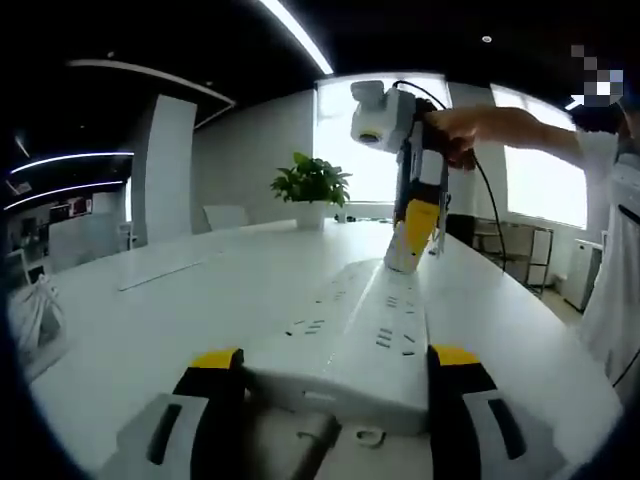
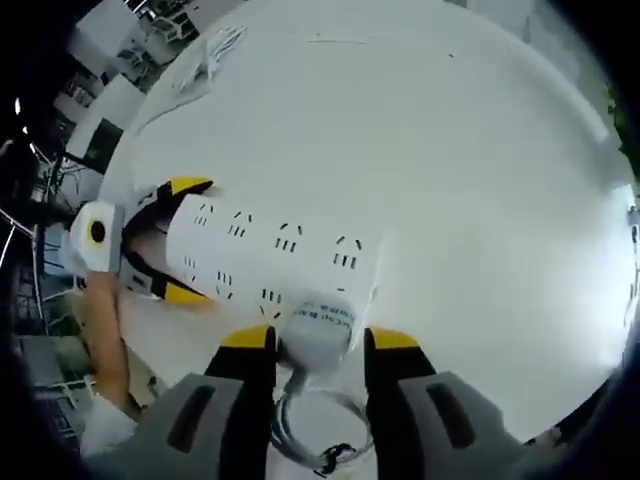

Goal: Straighten the power strip on the desk, plug the charger into it

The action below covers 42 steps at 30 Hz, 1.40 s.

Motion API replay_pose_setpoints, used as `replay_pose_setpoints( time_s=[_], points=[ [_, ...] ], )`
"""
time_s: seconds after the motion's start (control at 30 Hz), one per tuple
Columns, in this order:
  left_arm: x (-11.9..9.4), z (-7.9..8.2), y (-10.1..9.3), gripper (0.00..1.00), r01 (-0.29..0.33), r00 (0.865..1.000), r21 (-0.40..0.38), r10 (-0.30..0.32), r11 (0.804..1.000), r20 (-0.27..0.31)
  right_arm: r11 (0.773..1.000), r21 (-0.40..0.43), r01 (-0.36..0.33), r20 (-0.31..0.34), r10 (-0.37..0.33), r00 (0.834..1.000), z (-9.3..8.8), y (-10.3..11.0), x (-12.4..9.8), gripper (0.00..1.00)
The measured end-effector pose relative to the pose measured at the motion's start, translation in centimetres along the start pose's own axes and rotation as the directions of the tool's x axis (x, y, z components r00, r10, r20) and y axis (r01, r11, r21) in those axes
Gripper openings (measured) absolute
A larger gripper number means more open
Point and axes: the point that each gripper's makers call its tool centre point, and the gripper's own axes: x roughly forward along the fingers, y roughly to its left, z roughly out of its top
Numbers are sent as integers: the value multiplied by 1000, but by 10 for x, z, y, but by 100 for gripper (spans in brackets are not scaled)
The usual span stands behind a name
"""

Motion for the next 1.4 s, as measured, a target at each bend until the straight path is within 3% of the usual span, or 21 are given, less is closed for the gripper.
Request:
replay_pose_setpoints(
  time_s=[0.13, 0.5, 0.83, 0.9, 1.07, 1.23, 1.3, 1.33, 1.4],
  points=[
    [0, 0, -1, 75, 0, 1000, 0, 0, 1000, 0, 997, 32, -76, 42, 75, 996, 3, 9, -13, 33],
    [0, 0, 0, 75, -2, 1000, -1, 2, 1000, 1, 993, 13, -119, 126, 116, 985, 6, 13, -39, 32],
    [1, 0, 1, 75, -3, 1000, -2, 3, 1000, 1, 988, -5, -151, 161, 150, 975, 3, 13, -53, 30],
    [1, 0, 0, 75, -4, 1000, -2, 4, 1000, 1, 986, -24, -166, 181, 168, 969, 5, 12, -58, 24],
    [1, 0, 1, 75, -4, 1000, -2, 4, 1000, 1, 961, -90, -260, 296, 275, 915, 10, 32, -80, 21],
    [1, 0, 1, 75, -4, 1000, -2, 4, 1000, 1, 923, -144, -357, 397, 385, 833, 10, 46, -89, 32],
    [1, 0, 1, 75, -4, 1000, -2, 4, 1000, 2, 915, -146, -376, 417, 402, 815, 8, 46, -90, 32],
    [1, 0, 1, 75, -4, 1000, -2, 4, 1000, 1, 902, -165, -398, 441, 429, 789, 10, 49, -93, 32],
    [1, 0, 1, 75, -6, 1000, -3, 6, 1000, 2, 888, -156, -434, 483, 451, 750, 15, 47, -100, 32]
  ],
)
